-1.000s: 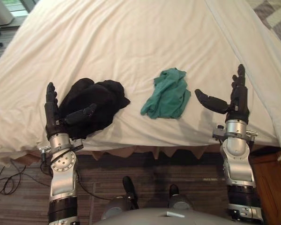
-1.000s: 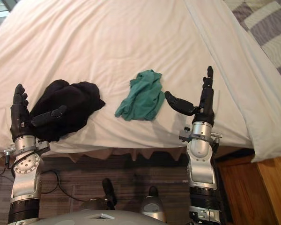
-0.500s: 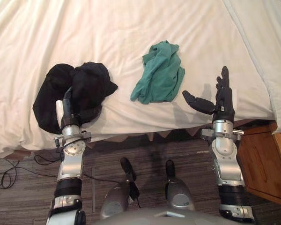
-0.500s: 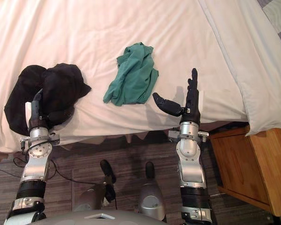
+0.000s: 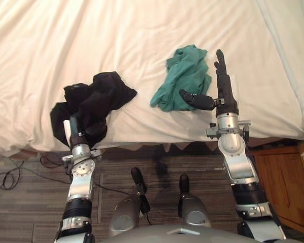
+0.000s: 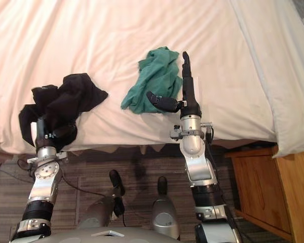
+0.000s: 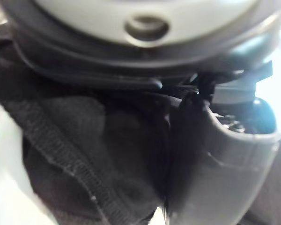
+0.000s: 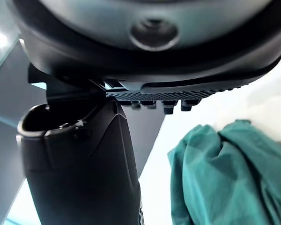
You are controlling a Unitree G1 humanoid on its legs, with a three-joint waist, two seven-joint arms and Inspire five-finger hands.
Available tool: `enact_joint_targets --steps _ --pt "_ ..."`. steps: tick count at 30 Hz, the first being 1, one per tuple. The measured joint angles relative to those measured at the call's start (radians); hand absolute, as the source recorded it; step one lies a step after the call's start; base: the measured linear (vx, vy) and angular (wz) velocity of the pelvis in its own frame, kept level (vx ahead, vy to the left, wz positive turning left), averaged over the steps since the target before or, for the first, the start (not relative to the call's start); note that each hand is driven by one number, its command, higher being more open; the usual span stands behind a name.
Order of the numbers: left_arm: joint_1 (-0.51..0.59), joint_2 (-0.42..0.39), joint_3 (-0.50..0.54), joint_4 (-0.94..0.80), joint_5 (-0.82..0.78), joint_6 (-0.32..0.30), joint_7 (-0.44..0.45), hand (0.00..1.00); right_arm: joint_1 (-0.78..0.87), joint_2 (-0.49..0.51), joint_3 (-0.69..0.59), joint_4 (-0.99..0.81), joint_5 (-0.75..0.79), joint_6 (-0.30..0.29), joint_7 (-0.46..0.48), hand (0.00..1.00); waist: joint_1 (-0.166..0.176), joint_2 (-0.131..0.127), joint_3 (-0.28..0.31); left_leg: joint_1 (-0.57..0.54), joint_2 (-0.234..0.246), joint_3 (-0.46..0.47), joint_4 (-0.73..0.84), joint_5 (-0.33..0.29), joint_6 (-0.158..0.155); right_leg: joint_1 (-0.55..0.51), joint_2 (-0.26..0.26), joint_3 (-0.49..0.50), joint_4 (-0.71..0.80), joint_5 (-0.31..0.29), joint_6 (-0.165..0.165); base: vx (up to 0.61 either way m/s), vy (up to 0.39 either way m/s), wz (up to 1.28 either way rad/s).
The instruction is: Tidy up the quilt and then pick up the clothes from the bed and put them into the laundry hamper
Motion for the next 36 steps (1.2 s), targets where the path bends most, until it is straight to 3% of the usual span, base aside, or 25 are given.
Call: enact_joint_targets --steps 6,7,11,14,19,22,24,27,30,33,36 --pt "0.121 -0.026 -0.068 -0.017 -0.072 0.003 -0.054 0.00 -0.166 -0.042 0.025 0.241 -0.059 0.012 0.012 1.00 0.026 0.002 0.051 -0.013 -0.001 -0.037 -0.003 0.013 0.001 0.003 -0.001 -0.037 0.005 -0.001 -0.001 -0.04 0.019 0.20" --pt "0.152 -0.030 -0.085 -0.016 -0.074 0.020 -0.066 0.00 -0.214 -0.067 0.034 0.316 -0.060 0.017 0.013 0.00 0.031 0.005 0.069 -0.018 -0.002 -0.043 -0.003 0.012 -0.002 0.003 -0.001 -0.042 0.006 -0.001 -0.001 -0.02 0.021 0.20" --pt "0.223 -0.050 -0.147 -0.014 -0.123 0.040 -0.098 0.00 -0.374 -0.174 0.030 0.560 -0.091 0.001 -0.003 0.00 0.049 0.023 0.118 -0.048 -0.005 -0.064 0.000 0.033 0.007 -0.013 -0.001 -0.062 0.007 0.007 0.004 -0.01 0.027 0.17" --pt "0.258 -0.051 -0.167 -0.015 -0.181 0.040 -0.115 0.00 -0.473 -0.192 0.000 0.743 -0.093 -0.014 -0.020 0.00 0.053 0.027 0.120 -0.046 -0.007 -0.077 -0.002 0.032 0.002 -0.007 -0.001 -0.077 0.007 0.009 0.004 -0.02 0.021 0.11" --pt "0.240 -0.053 -0.198 -0.035 -0.194 0.037 -0.137 0.00 -0.452 -0.182 -0.094 0.757 -0.076 0.000 -0.033 0.00 0.079 0.024 0.118 -0.042 -0.013 -0.092 -0.002 0.032 0.000 0.017 -0.003 -0.096 0.002 0.002 -0.002 0.00 0.015 0.13" --pt "0.243 -0.062 -0.194 -0.032 -0.194 0.039 -0.147 0.00 -0.288 -0.123 -0.141 0.594 -0.075 0.012 -0.035 0.00 0.078 0.006 0.109 -0.027 -0.019 -0.100 0.000 0.026 -0.003 0.040 -0.007 -0.105 -0.001 -0.007 -0.004 0.09 0.011 0.10" --pt "0.259 -0.060 -0.184 -0.029 -0.184 0.053 -0.148 0.00 -0.119 -0.028 -0.156 0.476 -0.051 0.012 -0.034 0.00 0.075 -0.031 0.081 0.004 -0.019 -0.100 0.000 0.018 -0.010 0.071 -0.007 -0.107 0.000 -0.018 0.000 0.16 -0.045 -0.03" --pt "0.281 -0.061 -0.183 0.020 -0.171 0.087 -0.169 0.00 0.158 0.117 -0.154 0.390 -0.033 -0.007 0.005 0.00 0.070 -0.088 -0.012 0.080 -0.019 -0.101 -0.001 -0.009 -0.023 0.139 -0.007 -0.108 0.004 -0.059 -0.006 0.22 -0.086 -0.04" --pt "0.305 -0.062 -0.188 0.044 -0.137 0.102 -0.195 0.00 0.271 0.177 -0.151 0.395 0.006 -0.014 0.056 0.00 0.059 -0.114 -0.048 0.145 -0.015 -0.095 -0.003 -0.031 -0.037 0.181 -0.008 -0.103 0.044 -0.103 -0.016 0.12 -0.065 -0.11" --pt "0.312 -0.081 -0.194 0.099 -0.136 0.114 -0.214 0.00 0.333 0.214 -0.155 0.417 0.011 -0.022 0.093 0.00 0.045 -0.117 -0.064 0.186 -0.008 -0.091 -0.003 -0.049 -0.051 0.185 -0.003 -0.075 0.129 -0.147 -0.031 0.07 -0.075 -0.12" --pt "0.345 -0.124 -0.181 0.105 -0.137 0.140 -0.218 0.00 0.444 0.219 -0.167 0.420 0.056 -0.027 0.134 0.00 0.038 -0.094 -0.084 0.182 0.032 -0.128 -0.003 -0.050 -0.062 0.146 0.053 0.115 0.230 -0.153 -0.043 0.03 -0.036 0.23"
